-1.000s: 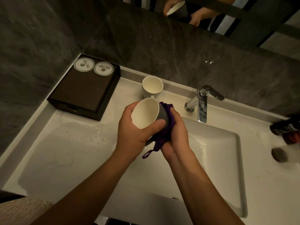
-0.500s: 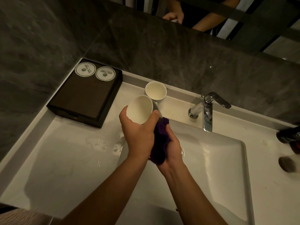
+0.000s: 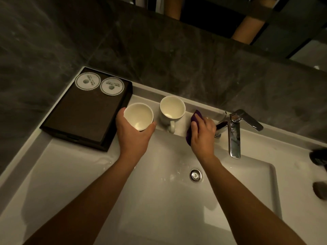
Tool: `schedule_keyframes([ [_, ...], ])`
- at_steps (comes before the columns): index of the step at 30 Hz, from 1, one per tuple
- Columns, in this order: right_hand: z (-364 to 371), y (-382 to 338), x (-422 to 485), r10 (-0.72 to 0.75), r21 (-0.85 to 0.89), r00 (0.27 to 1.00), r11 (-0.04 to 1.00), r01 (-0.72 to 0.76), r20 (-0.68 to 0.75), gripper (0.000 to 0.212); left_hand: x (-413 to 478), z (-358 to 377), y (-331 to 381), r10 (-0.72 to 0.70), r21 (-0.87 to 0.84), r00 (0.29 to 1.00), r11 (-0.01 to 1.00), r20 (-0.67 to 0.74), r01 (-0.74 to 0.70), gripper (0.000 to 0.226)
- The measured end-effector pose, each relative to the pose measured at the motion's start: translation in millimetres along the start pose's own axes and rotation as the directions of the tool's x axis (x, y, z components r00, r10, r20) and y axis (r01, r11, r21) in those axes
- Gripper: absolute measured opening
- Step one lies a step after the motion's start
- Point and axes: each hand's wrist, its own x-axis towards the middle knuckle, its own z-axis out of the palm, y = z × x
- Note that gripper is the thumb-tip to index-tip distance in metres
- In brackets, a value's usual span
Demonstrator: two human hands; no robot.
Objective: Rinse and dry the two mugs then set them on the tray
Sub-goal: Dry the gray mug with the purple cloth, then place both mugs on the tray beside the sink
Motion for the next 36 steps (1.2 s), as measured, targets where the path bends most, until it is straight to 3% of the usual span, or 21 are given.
schedule_keyframes([
  [6,18,14,15,-0.015,-0.378,0.986,0.923,0.077,0.165,0.049,12,3,-16,-0.013,0.043,1.0,0.999,0.014,0.012,0.103],
  [15,21,5,12,0.069,-0.497,0.978,0.867,0.039,0.198,0.06,16,10,-17,-0.02,0.07,0.998,0.997,0.051,0.016,0.107],
  [19,15,-1,4,0.04,-0.489,0.989,0.872,0.037,0.145,0.058,17,12,-11,-0.056,0.094,0.997,0.994,0.054,0.05,0.115],
  [24,-5,-25,-28,0.027,-0.259,0.999,0.965,-0.034,-0.028,0.047,10,3,-4,-0.083,0.096,0.993,0.993,0.088,0.075,0.128],
  [27,-12,-49,-63,-0.085,-0.07,0.984,0.995,0.075,-0.154,0.04,-7,-12,-5,-0.044,0.091,0.994,0.995,0.098,0.035,0.119],
  [32,11,-101,-98,-0.15,0.196,0.988,0.969,0.151,-0.021,0.031,-44,-54,-31,0.011,0.089,1.0,0.996,0.018,-0.013,0.072],
  [36,34,-135,-100,-0.007,0.292,0.988,0.956,-0.038,0.152,0.04,-58,-93,-62,0.102,0.225,0.994,0.97,-0.045,-0.089,0.036],
])
